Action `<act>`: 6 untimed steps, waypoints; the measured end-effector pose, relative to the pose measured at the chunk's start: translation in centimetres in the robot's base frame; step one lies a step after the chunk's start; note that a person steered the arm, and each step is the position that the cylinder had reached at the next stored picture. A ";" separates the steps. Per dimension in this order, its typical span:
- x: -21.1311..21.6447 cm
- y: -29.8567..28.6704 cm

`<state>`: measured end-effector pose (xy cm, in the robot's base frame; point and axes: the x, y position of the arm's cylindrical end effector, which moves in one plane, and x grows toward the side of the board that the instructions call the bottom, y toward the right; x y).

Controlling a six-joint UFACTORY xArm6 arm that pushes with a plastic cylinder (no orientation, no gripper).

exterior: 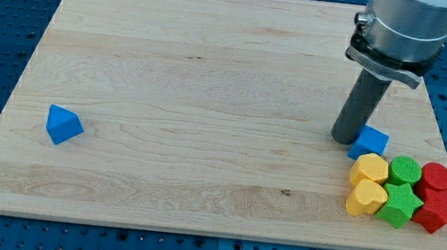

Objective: Push the blue cube into the green circle

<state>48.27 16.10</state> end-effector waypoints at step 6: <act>1.0 3.1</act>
